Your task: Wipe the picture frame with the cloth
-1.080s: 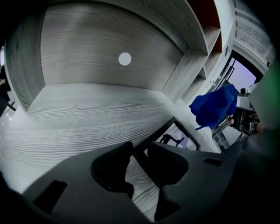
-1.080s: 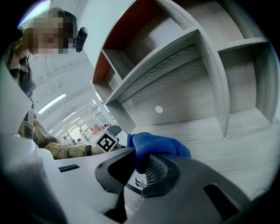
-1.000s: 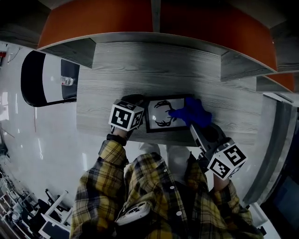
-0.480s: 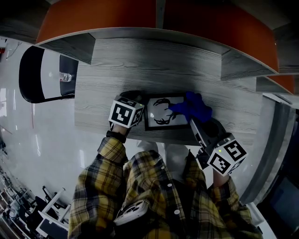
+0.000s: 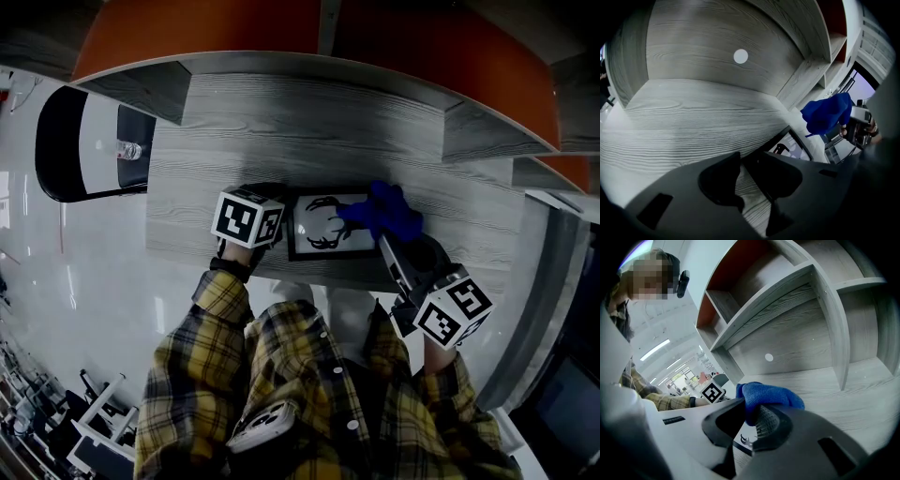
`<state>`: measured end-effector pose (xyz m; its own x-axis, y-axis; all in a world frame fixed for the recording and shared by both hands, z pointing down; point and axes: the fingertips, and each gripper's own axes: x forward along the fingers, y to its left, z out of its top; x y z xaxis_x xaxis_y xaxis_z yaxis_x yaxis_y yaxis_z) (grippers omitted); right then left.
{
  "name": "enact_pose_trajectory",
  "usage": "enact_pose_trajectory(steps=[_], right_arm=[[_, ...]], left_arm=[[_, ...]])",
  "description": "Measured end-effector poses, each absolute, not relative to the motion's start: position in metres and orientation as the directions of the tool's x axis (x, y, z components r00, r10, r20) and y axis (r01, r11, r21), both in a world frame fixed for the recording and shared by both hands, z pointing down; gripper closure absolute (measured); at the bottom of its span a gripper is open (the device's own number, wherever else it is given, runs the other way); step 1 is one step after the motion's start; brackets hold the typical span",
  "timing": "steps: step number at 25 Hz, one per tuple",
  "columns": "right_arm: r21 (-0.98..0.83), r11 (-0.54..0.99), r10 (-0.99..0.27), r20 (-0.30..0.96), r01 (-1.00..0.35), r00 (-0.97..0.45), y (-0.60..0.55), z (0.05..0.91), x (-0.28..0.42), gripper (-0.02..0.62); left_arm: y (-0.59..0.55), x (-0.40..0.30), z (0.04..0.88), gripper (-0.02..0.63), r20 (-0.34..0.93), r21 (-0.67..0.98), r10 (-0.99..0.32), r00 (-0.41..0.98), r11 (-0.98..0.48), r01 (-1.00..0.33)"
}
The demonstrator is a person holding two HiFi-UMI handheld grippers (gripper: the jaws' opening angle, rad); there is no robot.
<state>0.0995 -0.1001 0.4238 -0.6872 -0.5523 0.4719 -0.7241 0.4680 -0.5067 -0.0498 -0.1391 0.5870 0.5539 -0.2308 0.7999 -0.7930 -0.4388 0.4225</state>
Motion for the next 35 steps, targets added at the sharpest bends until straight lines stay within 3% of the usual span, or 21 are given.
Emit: enact_pose_trajectory(steps=[9,15,20,35], right_arm=[[-0.345,0.575,-0.49,0.58,-0.742,-0.65,-0.132,0.461,0.089,0.554],[-0.127,0.664,-0.382,0.789,-0.737,-0.481,-0.143,0.538,0.085,0.554],[-0.009,0.711,-0.348,0.864,-0.703,-0.364,-0.134,0.576,0.083,0.554],[-0.172,0.633,-0.213,0.899,-0.755,-0.383,-0.076,0.58,0.095,0.554]], left_arm=[[-0.138,-0.049,0.587,0.479,0.799,0.43,-0.228,0.557,-0.43,-0.794],[-0.138,-0.048,0.587,0.48,0.796,0.435,-0.232,0.559,-0.423,-0.795],[-0.138,-0.049,0.586,0.482,0.791,0.438,-0.239,0.563,-0.421,-0.794],[-0.139,-0.048,0.587,0.483,0.789,0.446,-0.234,0.568,-0.418,-0.792]])
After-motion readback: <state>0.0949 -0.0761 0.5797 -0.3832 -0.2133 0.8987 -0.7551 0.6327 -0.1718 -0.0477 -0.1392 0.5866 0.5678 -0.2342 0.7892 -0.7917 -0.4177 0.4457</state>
